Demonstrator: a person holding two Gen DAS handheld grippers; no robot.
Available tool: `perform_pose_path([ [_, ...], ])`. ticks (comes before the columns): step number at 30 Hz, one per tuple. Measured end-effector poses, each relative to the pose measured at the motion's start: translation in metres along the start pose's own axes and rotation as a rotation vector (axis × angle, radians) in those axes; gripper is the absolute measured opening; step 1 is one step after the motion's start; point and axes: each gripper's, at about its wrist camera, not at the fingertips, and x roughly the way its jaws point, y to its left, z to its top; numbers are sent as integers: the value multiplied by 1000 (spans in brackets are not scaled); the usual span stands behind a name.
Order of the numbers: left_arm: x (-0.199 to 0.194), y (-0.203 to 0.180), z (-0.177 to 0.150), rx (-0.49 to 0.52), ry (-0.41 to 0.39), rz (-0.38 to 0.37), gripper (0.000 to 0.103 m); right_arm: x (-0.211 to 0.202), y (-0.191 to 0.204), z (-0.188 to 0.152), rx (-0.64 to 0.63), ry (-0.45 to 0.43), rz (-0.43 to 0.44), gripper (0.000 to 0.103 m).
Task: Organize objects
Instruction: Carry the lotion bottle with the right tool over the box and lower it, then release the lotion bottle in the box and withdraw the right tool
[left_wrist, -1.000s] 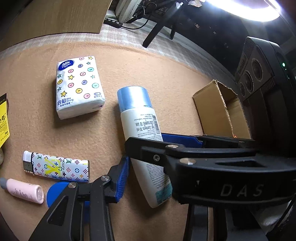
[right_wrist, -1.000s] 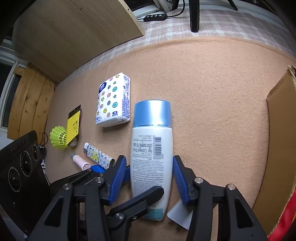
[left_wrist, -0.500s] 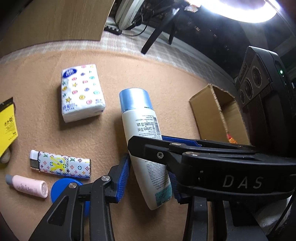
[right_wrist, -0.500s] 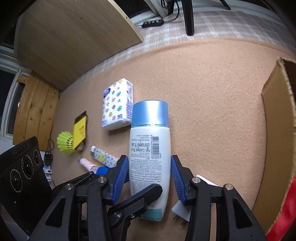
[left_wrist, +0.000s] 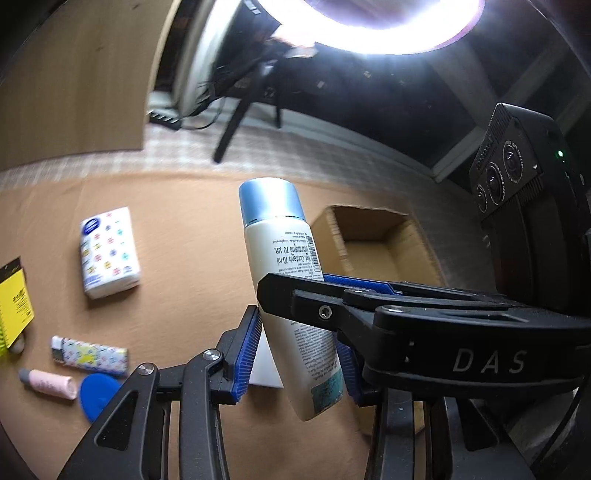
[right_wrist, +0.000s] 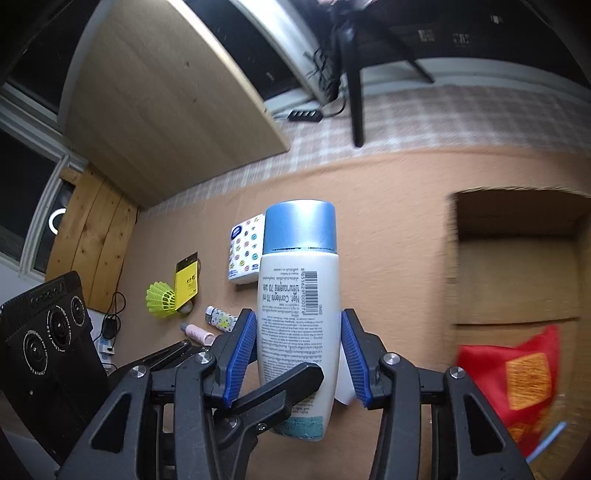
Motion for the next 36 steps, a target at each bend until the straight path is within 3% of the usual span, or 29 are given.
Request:
perform_pose_path([
  [11,40,-84,4,82,19,-70,43,-57,-67,-8,67,-62,-61,43],
  [20,83,-134,0,127,69,-93,43,-78,-116,-20,125,-72,-92,43],
  [27,100,-150,-1,152,97,-93,44,-84,-129,-25,121,-71,-125,44],
  [29,99,-151,-1,164,91,-83,51,-85,-128,-25,109,-80,-164,46],
  [36,87,-141,-4,183,76,-48,53,-92,-124,-25,101,-111,-203,51],
])
